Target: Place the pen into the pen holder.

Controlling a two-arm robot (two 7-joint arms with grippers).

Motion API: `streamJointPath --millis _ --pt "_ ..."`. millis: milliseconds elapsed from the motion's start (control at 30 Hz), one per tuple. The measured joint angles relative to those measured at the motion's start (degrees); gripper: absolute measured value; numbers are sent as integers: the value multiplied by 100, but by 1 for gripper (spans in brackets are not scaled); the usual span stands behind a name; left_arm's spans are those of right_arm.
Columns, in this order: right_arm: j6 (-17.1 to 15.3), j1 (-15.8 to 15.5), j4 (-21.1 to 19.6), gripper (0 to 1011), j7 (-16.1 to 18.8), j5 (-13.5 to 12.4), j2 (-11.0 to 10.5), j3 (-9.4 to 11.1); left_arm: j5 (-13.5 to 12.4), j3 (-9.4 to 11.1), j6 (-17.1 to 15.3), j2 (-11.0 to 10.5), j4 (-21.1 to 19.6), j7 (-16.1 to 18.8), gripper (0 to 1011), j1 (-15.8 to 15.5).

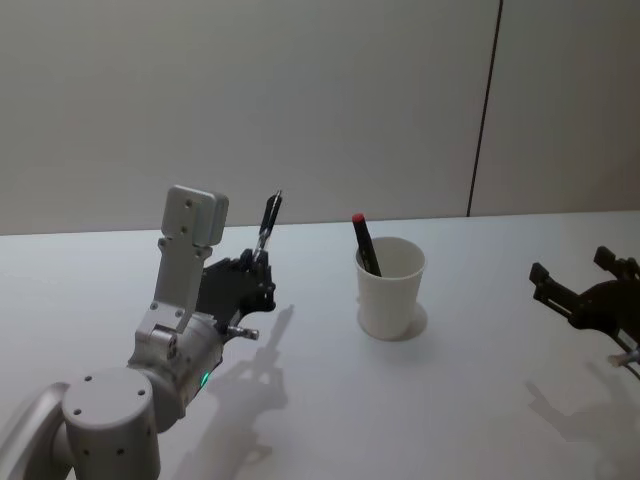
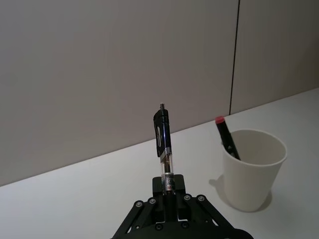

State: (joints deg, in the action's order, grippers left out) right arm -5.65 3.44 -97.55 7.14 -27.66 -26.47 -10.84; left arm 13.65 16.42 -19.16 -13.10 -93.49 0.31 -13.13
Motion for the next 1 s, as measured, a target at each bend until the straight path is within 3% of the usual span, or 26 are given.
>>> streamJointPath --millis 567,1000 --pt "0 0 0 1001 0 0 0 0 161 6 791 -20 153 -1164 140 -100" --pt "0 0 0 1001 0 0 0 0 366 36 1194 -48 343 -2372 140 -247"
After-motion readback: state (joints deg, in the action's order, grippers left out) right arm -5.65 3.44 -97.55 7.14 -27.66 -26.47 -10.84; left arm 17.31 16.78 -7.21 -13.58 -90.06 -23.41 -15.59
